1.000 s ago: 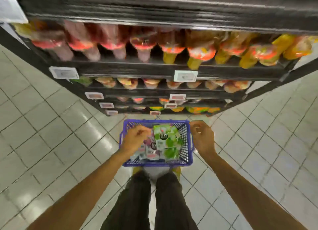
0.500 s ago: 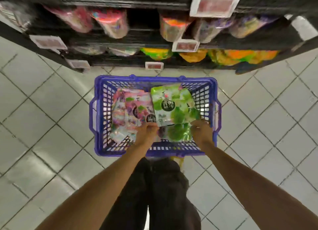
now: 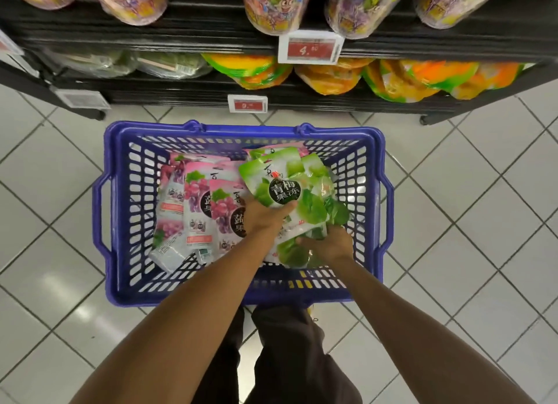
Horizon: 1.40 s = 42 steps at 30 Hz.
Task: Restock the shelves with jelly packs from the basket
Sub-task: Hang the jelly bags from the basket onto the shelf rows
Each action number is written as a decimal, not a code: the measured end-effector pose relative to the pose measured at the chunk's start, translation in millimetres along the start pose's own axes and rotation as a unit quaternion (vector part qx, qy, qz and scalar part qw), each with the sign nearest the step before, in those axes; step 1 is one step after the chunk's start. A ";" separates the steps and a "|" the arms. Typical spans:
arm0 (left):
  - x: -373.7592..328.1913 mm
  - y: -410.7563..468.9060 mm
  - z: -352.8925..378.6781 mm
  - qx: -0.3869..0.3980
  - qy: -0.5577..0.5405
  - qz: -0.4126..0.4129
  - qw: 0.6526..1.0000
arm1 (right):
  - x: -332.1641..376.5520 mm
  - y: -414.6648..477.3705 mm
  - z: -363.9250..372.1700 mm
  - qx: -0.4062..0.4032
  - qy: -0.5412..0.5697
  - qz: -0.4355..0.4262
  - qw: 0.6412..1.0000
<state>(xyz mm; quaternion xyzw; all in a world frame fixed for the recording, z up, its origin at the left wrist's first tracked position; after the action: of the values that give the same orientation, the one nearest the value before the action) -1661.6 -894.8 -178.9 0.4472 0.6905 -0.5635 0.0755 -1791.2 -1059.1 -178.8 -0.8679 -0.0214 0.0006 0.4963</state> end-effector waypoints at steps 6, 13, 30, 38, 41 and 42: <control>13.8 -32.9 -36.2 0.003 -0.122 -0.047 0.991 | -3.7 -24.3 1.5 0.042 0.026 0.007 0.999; -14.0 -74.7 -120.5 0.029 -0.058 0.023 0.998 | -6.4 -89.5 -53.7 -0.005 0.112 -0.028 0.993; -391.6 -338.1 -338.4 0.096 -0.134 0.265 0.950 | 104.9 -498.4 -281.1 0.210 0.458 -0.157 0.849; -544.6 -465.7 -433.7 0.081 -0.187 0.436 0.877 | 156.6 -661.2 -401.7 0.150 0.522 -0.299 0.785; -595.2 -508.3 -471.6 0.068 -0.192 0.502 0.840 | 180.0 -736.6 -444.0 0.153 0.530 -0.384 0.741; -612.0 -522.4 -482.4 0.065 -0.187 0.523 0.829 | 185.7 -759.5 -459.1 0.145 0.532 -0.406 0.729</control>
<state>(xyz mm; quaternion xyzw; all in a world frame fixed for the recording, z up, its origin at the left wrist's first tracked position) -1475.5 -794.4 735.1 0.6313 0.2873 -0.5561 0.4579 -1623.3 -1062.8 712.3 -0.5524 -0.1039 -0.6595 0.4990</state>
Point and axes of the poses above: each hand's wrist, its own y-axis towards the middle knuckle, its own z-axis out of the palm, x = y × z, the point moved 10 cm from there along y, towards the middle knuckle, and after that the axes turned 15 degrees about z, right-handed, at the moved point
